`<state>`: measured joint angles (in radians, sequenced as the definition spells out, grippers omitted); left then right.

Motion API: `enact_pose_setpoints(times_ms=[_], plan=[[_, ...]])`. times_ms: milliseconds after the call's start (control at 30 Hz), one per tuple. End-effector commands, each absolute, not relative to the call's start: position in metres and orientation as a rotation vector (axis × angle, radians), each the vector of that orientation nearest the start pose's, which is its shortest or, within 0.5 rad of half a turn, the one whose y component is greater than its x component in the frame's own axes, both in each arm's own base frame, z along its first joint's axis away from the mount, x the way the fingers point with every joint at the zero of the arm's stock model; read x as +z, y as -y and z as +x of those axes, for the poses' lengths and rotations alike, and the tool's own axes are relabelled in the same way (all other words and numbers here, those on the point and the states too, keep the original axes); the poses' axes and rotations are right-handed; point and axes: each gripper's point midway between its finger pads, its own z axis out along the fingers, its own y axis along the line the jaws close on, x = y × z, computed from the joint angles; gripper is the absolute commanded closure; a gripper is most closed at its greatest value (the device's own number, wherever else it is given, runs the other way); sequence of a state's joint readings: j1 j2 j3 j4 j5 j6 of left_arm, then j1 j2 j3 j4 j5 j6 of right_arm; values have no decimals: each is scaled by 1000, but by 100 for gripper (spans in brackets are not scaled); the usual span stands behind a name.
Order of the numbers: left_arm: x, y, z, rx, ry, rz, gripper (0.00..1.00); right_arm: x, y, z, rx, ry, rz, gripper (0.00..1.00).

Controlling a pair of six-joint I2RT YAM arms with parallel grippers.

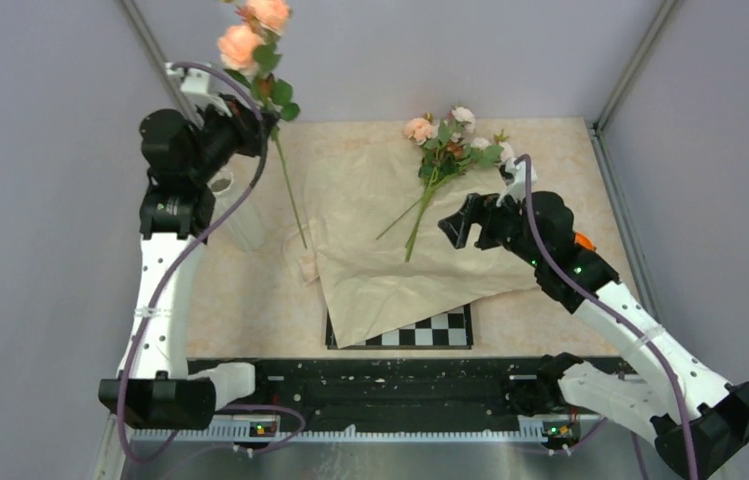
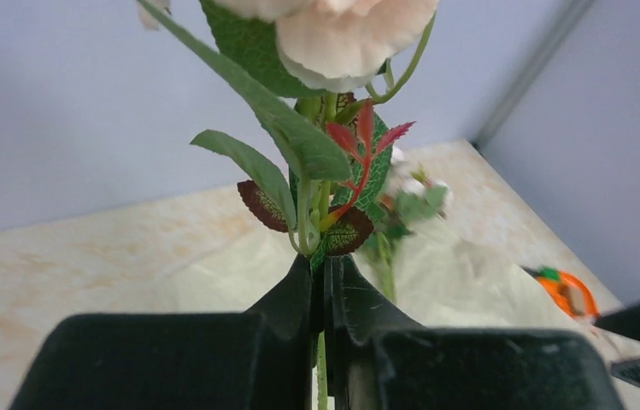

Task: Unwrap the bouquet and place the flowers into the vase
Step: Insert the fake flower into the vase.

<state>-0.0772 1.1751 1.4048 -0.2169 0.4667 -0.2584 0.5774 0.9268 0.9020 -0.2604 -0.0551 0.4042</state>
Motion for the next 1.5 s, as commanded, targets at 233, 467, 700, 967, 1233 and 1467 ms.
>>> enact_pose_setpoints(times_ms=[233,467,700,967,1233,1467], plan=[[576,-1,362,-231,-1138,167,100,254,-163,259,640,-1940,-62,12],[602,-39,337,-4,-1057,105,100,247,-156,257,613,-1952,-36,12],[607,-51,333,54,-1050,89,100,239,-156,254,614,-1972,-44,12],[571,-60,356,17,-1111,55,100,234,-157,252,629,-1981,-31,12],[516,-73,374,20,-1201,1,100,243,-156,250,641,-1946,-38,12],[467,-82,383,17,-1252,-62,100,246,-160,245,679,-1923,-55,11]])
